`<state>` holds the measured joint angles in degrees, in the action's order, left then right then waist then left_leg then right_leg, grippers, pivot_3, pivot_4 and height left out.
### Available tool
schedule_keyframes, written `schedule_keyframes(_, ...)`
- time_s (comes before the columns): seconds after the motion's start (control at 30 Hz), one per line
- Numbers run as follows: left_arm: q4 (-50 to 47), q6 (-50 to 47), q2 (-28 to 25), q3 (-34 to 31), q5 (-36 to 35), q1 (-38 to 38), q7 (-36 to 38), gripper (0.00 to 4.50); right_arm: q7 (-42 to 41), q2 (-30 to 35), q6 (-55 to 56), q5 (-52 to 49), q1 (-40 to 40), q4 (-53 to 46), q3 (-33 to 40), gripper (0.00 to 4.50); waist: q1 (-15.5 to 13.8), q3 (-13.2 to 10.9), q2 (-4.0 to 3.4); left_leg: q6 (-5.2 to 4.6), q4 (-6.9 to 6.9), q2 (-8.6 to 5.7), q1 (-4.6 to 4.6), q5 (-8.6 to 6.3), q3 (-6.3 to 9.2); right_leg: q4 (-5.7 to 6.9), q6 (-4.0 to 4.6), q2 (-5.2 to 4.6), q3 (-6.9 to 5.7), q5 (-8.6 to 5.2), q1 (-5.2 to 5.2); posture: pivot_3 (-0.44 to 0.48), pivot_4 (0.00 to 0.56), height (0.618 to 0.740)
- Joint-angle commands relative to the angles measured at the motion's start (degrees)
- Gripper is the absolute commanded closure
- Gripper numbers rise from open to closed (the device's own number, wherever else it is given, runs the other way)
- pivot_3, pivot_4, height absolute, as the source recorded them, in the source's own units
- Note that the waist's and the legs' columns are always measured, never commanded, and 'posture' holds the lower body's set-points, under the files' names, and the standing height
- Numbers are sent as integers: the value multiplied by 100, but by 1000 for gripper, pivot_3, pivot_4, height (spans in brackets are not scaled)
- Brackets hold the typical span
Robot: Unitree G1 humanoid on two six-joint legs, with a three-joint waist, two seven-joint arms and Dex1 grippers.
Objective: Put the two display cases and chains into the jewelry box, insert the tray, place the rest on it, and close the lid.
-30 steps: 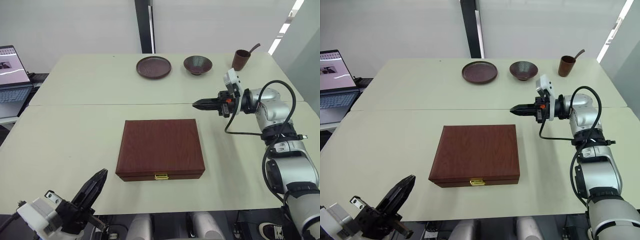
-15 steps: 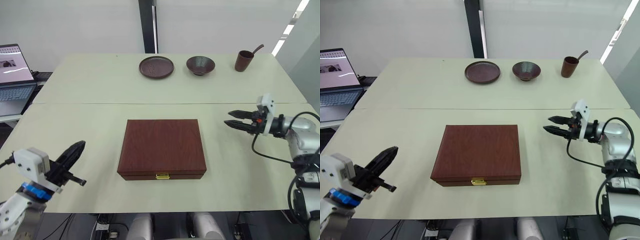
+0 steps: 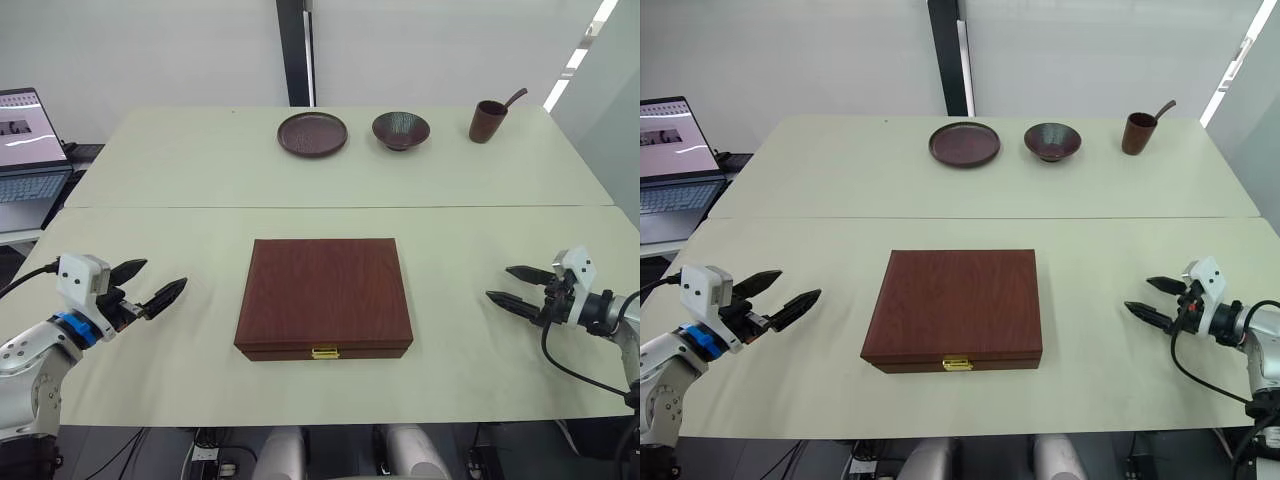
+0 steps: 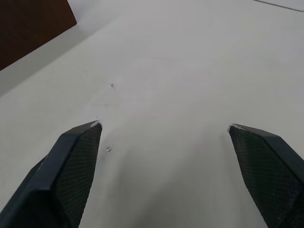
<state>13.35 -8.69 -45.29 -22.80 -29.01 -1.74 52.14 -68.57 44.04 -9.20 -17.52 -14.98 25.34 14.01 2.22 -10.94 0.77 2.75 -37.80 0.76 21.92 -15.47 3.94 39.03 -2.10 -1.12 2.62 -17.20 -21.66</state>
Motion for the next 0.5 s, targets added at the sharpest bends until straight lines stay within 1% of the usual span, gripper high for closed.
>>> schedule_keyframes(0.03,106,7,-205,-67,84,-127,202,39,46,183,43,-170,-17,-256,213,0,1,0,0,0,0,0,0,0,1,0,0,0,-1,0,0,0,150,740)
schedule_keyframes(0.3,171,10,-299,-230,181,-36,353,39,122,275,19,-214,-58,-247,181,0,-24,0,0,0,0,2,2,0,5,0,0,-5,-4,0,1,0,150,740)
schedule_keyframes(0.5,147,-6,-372,-216,234,52,413,39,120,329,39,-202,-153,-150,134,0,-26,0,0,0,0,3,1,0,5,1,0,-6,-4,0,1,0,150,740)
